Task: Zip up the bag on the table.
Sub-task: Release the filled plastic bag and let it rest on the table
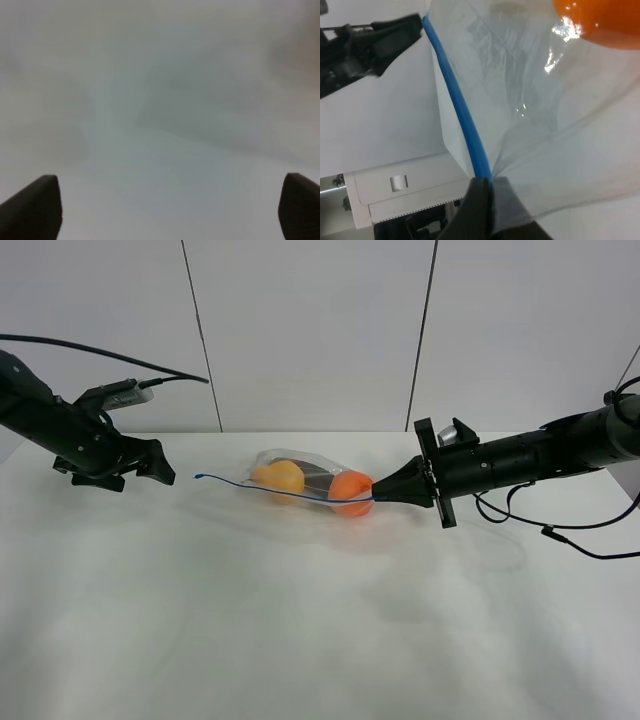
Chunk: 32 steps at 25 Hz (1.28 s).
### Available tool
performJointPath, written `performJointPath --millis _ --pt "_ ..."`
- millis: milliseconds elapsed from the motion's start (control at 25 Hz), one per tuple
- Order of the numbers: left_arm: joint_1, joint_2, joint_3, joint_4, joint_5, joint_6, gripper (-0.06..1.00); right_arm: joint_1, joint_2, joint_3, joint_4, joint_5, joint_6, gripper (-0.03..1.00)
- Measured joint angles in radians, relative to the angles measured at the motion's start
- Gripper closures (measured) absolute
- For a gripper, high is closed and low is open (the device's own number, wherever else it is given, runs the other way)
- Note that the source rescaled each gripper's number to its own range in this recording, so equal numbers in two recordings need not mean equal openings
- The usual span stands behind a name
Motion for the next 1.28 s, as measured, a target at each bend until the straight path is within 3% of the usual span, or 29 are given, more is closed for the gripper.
performJointPath --millis 40,80,120,240,520,920,1080,1280 --pt "0.0 0.0 -0.026 0.049 0.062 -0.074 -0.05 0.0 0.0 0.0 0.0 0.0 0.0 0.97" --pt "0.0 0.0 -0.026 0.049 0.062 -0.074 -0.05 0.0 0.0 0.0 0.0 0.001 0.0 0.97" --pt "0.0 0.0 -0.072 0.159 0.162 -0.21 -0.05 0.0 0.0 0.0 0.0 0.001 0.0 0.97" --pt "0.002 0.0 -0.113 0.269 0.317 -0.339 -0.05 0.0 0.0 0.0 0.0 0.001 0.0 0.97" --pt "-0.01 0.0 -0.124 0.314 0.531 -0.379 -0.05 0.0 0.0 0.0 0.0 0.001 0.0 0.97" --pt "-0.064 -0.116 -0.097 0.396 0.569 -0.426 -0.05 0.0 0.0 0.0 0.0 0.003 0.0 0.97" --pt "-0.064 -0.267 0.031 0.427 0.569 -0.43 -0.05 0.0 0.0 0.0 0.001 0.021 0.0 0.97" --pt "-0.064 -0.546 0.299 0.429 0.57 -0.432 -0.05 0.0 0.0 0.0 0.001 0.023 0.0 0.97"
